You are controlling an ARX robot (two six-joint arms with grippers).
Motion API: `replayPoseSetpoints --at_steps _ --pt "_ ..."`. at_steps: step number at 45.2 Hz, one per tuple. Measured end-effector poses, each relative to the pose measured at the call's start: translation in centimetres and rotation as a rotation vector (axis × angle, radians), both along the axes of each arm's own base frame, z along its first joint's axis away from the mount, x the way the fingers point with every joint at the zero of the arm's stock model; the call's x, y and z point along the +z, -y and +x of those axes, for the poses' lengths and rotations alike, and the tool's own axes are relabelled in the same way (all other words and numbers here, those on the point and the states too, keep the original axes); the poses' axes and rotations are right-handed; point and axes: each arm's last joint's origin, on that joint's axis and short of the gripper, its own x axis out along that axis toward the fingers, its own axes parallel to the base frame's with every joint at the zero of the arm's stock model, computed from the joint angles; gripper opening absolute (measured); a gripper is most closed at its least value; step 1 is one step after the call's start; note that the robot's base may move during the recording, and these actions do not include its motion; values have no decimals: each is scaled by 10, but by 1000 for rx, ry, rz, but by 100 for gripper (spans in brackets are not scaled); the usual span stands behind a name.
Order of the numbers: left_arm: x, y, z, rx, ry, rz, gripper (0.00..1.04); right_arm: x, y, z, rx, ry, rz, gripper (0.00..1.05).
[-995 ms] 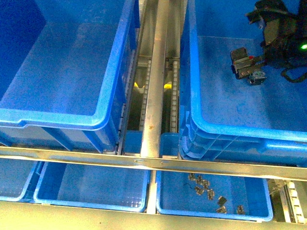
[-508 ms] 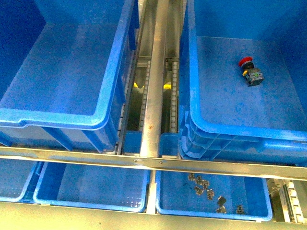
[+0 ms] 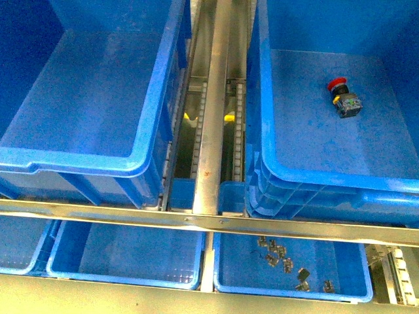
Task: Pick red and yellow buttons and place in box
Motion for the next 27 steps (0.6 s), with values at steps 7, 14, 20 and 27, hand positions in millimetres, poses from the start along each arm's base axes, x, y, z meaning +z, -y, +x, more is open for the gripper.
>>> replayPoseSetpoints --at_steps 7,14,20,27 --pt "0 0 0 0 0 0 97 2 0 -13 1 6 -5 4" --pt "0 0 0 0 0 0 97 6 0 -21 1 23 -5 4" --pt "0 0 0 0 0 0 97 9 0 -28 0 31 -5 4" --pt "0 0 0 0 0 0 97 12 0 -36 0 39 -5 4"
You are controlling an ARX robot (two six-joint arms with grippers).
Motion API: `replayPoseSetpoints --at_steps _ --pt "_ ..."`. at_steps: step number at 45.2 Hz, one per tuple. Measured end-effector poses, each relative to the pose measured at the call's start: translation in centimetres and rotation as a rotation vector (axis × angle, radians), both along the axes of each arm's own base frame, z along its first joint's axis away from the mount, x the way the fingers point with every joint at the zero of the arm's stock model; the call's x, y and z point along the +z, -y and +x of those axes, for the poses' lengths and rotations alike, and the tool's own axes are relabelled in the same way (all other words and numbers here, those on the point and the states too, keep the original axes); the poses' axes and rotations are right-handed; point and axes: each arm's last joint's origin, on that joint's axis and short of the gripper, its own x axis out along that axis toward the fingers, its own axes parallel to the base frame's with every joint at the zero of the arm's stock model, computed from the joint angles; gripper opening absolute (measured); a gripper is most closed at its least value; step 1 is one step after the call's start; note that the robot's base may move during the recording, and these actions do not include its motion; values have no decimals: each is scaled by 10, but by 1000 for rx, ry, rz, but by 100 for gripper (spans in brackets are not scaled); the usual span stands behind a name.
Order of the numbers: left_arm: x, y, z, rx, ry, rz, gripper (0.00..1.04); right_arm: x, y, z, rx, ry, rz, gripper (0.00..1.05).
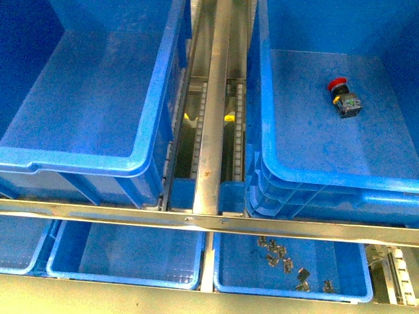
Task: Pick red and yellow buttons and place in box
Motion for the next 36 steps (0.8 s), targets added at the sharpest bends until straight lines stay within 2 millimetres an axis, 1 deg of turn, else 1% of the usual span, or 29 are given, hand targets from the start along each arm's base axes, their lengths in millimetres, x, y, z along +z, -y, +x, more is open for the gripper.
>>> replayPoseSetpoints --at_steps 18,31,36 --pt "0 0 0 0 0 0 97 1 0 -14 0 6 0 4" --pt "0 0 0 0 0 0 97 1 0 -20 0 6 0 4" --pt "0 0 0 0 0 0 97 -4 0 -29 0 -21 -1 4"
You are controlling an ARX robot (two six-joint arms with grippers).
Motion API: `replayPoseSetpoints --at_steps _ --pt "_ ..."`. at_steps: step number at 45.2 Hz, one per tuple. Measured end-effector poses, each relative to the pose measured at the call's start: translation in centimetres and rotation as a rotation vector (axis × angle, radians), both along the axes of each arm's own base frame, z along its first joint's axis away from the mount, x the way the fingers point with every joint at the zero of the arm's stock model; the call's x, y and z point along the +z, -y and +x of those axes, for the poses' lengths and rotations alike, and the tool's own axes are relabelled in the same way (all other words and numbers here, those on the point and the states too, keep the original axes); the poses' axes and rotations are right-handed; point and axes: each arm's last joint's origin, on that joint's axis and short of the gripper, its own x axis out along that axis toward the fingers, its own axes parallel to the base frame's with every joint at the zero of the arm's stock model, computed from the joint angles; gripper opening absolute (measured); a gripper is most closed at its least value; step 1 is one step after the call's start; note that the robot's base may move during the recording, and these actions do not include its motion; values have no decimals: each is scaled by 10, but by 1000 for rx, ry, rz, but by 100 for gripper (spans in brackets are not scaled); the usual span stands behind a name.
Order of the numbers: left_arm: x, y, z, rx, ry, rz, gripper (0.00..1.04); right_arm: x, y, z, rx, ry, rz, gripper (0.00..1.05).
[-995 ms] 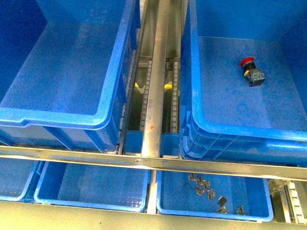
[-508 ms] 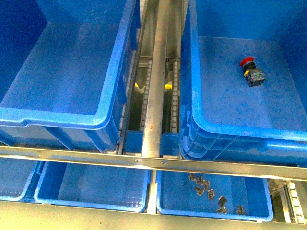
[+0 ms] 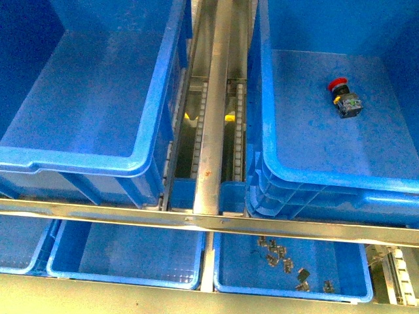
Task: Pick red and yellow buttons and place in box
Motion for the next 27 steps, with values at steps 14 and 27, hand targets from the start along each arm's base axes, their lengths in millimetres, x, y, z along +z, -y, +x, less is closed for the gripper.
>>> replayPoseSetpoints --at_steps 14,27 --pt "0 0 0 0 0 0 97 2 0 -2 0 23 -1 8" --pt "0 0 0 0 0 0 97 2 0 -2 0 23 -1 73"
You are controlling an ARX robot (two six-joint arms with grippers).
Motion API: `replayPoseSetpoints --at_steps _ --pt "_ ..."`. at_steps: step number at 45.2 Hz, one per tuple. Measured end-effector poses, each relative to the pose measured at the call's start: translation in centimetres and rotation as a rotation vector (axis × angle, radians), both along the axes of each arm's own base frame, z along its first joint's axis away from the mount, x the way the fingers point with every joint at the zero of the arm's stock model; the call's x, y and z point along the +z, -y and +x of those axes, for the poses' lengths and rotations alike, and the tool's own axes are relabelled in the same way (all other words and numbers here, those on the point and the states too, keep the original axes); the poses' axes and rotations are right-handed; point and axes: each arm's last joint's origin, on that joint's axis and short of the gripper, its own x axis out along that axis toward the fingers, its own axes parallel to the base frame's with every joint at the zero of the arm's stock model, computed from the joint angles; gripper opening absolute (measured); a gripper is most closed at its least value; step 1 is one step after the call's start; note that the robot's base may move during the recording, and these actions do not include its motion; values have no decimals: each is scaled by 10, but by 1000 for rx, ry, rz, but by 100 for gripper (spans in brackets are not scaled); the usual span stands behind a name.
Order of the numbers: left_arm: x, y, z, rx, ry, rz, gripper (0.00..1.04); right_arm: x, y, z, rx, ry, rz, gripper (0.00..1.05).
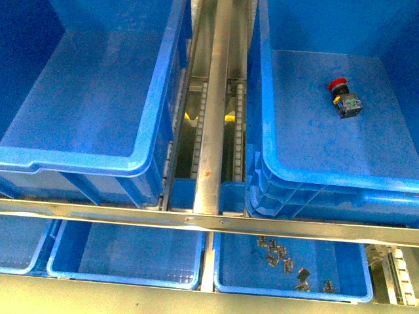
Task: Pick red and yellow buttons and place in box
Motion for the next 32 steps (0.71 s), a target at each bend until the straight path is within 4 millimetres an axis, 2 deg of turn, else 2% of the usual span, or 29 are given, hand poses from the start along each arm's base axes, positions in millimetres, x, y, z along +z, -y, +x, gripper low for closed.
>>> replayPoseSetpoints --at_steps 4,7,32 --pt "0 0 0 0 0 0 97 0 0 0 0 0 0 92" --pt "0 0 0 0 0 0 97 0 0 0 0 0 0 100" --pt "0 0 0 0 0 0 97 0 0 0 -3 -2 0 99"
